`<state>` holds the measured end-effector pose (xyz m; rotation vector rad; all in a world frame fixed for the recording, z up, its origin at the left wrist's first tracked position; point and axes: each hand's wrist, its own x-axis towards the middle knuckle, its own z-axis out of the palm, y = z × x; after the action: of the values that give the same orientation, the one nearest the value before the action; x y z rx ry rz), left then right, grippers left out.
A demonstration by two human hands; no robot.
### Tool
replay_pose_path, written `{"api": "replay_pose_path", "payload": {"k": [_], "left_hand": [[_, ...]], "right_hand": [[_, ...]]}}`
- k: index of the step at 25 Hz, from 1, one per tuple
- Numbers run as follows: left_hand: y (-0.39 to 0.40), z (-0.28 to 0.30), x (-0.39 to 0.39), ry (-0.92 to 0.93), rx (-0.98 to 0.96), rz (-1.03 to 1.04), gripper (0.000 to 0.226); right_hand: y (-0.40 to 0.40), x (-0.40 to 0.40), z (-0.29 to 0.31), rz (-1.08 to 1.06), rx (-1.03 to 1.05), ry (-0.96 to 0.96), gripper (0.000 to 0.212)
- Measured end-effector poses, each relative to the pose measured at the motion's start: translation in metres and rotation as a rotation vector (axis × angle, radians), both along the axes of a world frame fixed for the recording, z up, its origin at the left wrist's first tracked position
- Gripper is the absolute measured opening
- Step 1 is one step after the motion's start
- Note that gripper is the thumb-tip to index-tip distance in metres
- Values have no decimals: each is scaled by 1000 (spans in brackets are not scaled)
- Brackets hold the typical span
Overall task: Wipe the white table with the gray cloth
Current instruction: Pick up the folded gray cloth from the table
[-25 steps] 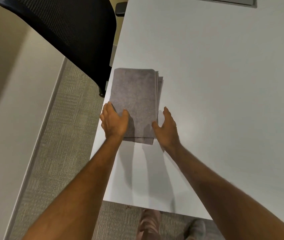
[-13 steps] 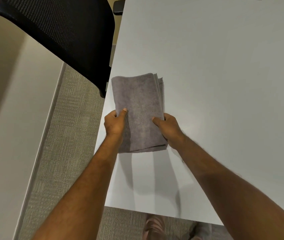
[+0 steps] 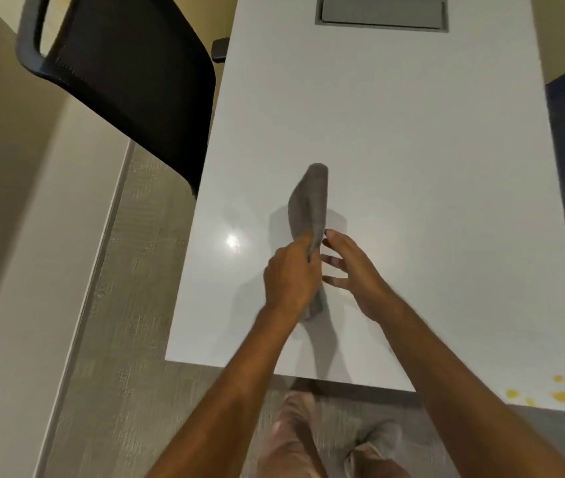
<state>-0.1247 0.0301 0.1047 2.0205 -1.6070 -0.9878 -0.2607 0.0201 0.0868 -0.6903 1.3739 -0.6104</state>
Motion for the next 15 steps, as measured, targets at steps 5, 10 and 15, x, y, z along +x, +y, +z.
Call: {"api": "replay_pose_path", "payload": {"k": [5,10,15], "left_hand": [[69,39,-64,363,50,-92,28],[103,54,-71,581,277,266,75],[154,65,-135,870,459,72,58]], "right_hand": [[63,-79,48,-236,-37,-186,42],[145,-173,82,-347,66,-302,27],[215,-254,103,-462,-54,-245,24]]}}
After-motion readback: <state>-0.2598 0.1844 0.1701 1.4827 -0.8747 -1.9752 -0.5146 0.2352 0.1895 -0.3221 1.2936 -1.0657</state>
